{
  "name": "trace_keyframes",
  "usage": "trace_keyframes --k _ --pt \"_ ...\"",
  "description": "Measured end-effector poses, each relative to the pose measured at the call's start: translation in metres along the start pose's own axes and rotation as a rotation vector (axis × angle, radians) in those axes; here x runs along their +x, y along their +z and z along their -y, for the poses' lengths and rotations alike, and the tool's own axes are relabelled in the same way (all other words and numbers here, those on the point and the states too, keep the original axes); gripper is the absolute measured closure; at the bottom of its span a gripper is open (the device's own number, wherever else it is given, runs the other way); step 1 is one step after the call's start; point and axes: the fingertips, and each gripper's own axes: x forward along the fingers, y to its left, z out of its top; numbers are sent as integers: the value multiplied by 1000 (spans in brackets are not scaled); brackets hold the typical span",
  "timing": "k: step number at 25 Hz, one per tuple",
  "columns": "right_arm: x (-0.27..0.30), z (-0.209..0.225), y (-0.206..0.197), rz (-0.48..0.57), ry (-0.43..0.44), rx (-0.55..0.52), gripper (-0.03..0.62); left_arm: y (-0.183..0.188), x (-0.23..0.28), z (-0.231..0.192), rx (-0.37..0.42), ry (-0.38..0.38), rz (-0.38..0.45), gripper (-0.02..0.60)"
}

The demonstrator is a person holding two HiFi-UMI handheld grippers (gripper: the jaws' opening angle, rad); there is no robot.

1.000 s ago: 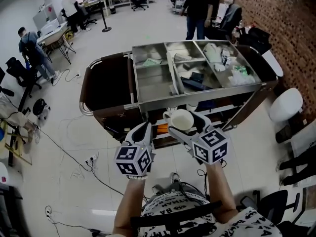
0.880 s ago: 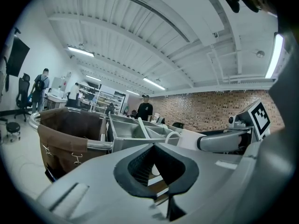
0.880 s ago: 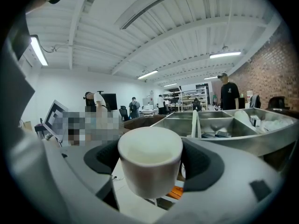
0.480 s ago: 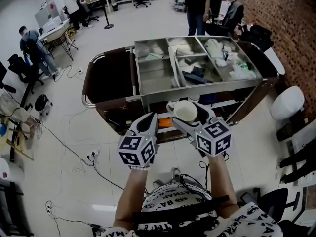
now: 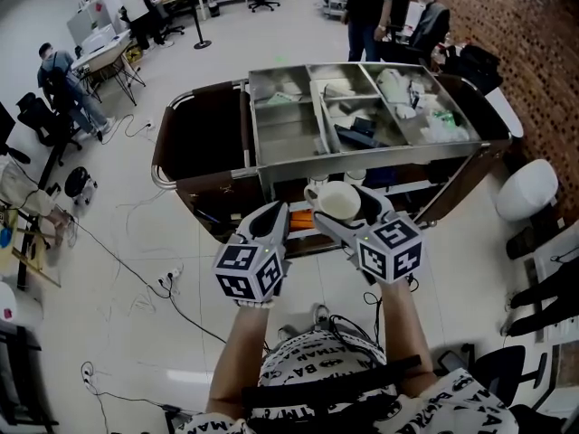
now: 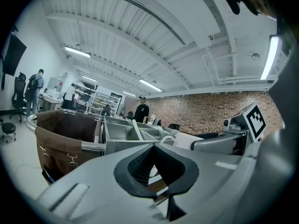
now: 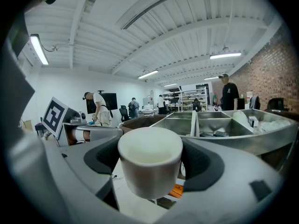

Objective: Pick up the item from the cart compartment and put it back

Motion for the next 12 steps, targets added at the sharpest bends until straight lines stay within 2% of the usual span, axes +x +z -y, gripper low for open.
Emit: trace_keyframes --k 12 --pt "4 -4 -1 -11 21 -8 180 -2 -5 -6 -26 38 7 581"
